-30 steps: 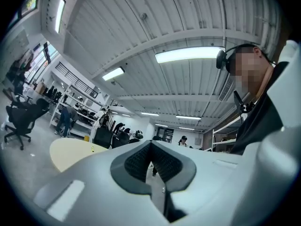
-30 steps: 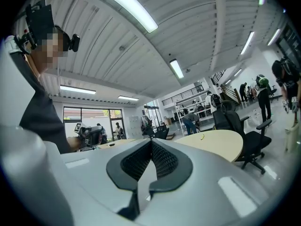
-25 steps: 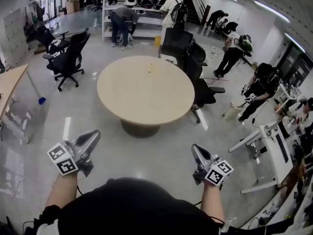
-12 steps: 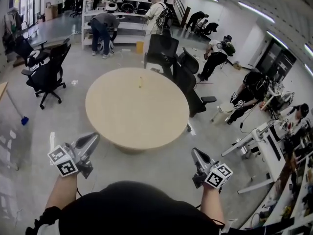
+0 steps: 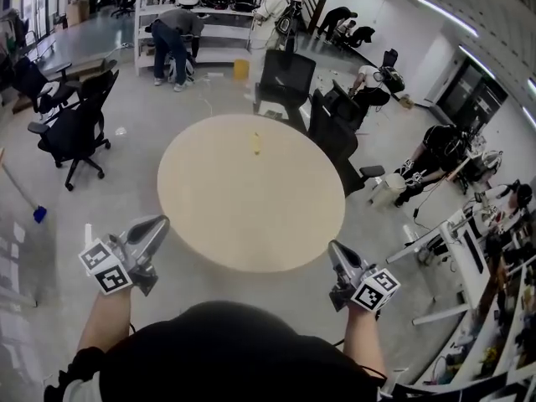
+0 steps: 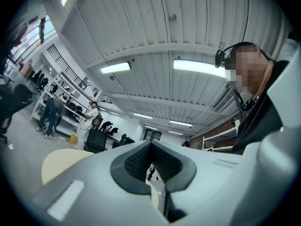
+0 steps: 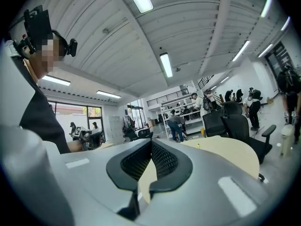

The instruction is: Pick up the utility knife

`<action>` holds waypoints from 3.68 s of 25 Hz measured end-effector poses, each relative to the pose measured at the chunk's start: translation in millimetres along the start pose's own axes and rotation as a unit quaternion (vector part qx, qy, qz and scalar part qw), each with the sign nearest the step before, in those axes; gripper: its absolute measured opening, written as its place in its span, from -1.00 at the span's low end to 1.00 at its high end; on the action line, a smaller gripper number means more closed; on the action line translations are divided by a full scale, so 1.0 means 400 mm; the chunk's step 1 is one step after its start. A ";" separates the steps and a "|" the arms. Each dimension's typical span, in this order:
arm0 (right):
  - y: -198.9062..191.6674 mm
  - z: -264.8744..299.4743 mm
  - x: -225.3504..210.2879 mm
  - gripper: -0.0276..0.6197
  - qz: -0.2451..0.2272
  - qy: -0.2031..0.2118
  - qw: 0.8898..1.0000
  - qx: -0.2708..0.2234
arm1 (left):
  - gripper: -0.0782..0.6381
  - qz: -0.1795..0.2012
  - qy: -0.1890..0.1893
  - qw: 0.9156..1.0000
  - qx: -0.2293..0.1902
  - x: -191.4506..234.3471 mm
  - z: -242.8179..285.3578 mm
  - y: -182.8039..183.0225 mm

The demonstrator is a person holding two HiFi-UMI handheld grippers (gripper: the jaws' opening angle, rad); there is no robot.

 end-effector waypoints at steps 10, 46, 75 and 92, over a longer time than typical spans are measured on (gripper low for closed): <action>0.026 0.208 -0.029 -0.87 0.001 0.024 1.000 0.019 | -0.80 -0.009 0.029 0.999 -0.014 0.151 -0.030 0.017; 0.079 0.596 -0.790 -0.87 0.023 0.087 0.994 0.055 | -0.80 -0.009 0.108 0.994 0.032 0.362 0.618 -0.102; 0.128 0.990 -0.769 -0.57 -0.046 0.044 0.993 0.099 | -0.80 -0.002 0.118 0.992 0.039 0.677 0.597 -0.080; -0.130 1.383 -1.028 -0.38 -0.019 -0.007 0.983 0.184 | -0.80 -0.028 0.104 0.989 0.097 1.021 0.818 -0.248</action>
Point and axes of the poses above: the fingertips, and each gripper's own axes: z forward along the fingers, x to its left, y out of its top, the point moved 7 cm from there along -z, backward along the fingers, and after that the axes turned 2 degrees about -y, right-handed, at the moved point
